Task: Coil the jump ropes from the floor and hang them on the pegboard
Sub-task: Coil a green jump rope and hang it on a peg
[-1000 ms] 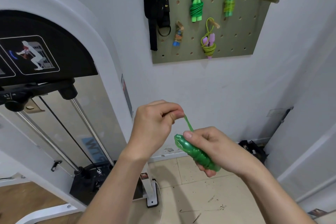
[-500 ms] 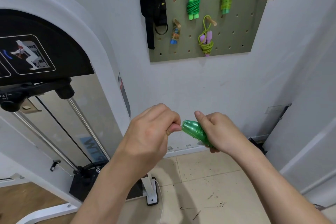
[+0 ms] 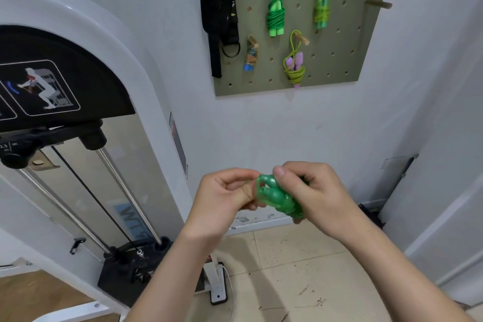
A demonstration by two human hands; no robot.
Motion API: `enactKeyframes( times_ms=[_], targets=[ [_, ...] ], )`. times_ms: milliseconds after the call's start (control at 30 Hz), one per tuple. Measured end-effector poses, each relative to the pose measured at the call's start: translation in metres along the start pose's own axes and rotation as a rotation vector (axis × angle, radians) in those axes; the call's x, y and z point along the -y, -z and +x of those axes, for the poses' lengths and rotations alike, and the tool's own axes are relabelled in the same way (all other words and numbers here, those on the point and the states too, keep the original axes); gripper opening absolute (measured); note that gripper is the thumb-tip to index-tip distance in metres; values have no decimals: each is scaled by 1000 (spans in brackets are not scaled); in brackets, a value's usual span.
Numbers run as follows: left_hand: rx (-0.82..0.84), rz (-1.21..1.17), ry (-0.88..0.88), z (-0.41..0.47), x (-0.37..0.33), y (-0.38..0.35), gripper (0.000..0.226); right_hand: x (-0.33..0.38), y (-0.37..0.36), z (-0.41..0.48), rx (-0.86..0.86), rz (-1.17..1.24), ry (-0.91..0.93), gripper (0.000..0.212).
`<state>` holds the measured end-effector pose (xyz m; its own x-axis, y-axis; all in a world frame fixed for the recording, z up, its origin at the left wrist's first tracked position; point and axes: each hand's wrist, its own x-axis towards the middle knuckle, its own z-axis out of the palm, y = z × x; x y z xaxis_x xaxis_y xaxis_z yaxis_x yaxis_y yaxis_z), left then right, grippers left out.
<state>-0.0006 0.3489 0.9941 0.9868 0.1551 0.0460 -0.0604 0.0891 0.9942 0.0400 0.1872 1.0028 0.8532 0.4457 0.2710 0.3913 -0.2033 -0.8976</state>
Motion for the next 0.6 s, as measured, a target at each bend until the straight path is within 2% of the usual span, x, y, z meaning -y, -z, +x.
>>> enactKeyframes(
  times_ms=[100, 133, 267, 400, 433, 533, 600],
  targets=[
    [-45, 66, -26, -9, 3, -6, 16, -6, -3, -1, 17, 302, -132, 25],
    [-65, 82, -54, -11, 1, -7, 15, -7, -5, -2, 22, 359, -160, 25],
    [-141, 172, -152, -18, -3, -9, 36, -12, -13, -2, 45, 548, -232, 32],
    [-84, 367, -354, -26, -6, -10, 49, -14, -18, -1, 75, 700, -293, 32],
    [-51, 431, -429, -28, -7, -9, 46, -15, -18, -1, 88, 730, -305, 33],
    [25, 641, -678, -27, -11, -4, 17, -13, -19, -3, 138, 772, -344, 35],
    [-4, 671, -772, -23, -11, 0, 13, -12, -18, -5, 179, 780, -353, 32]
  ],
)
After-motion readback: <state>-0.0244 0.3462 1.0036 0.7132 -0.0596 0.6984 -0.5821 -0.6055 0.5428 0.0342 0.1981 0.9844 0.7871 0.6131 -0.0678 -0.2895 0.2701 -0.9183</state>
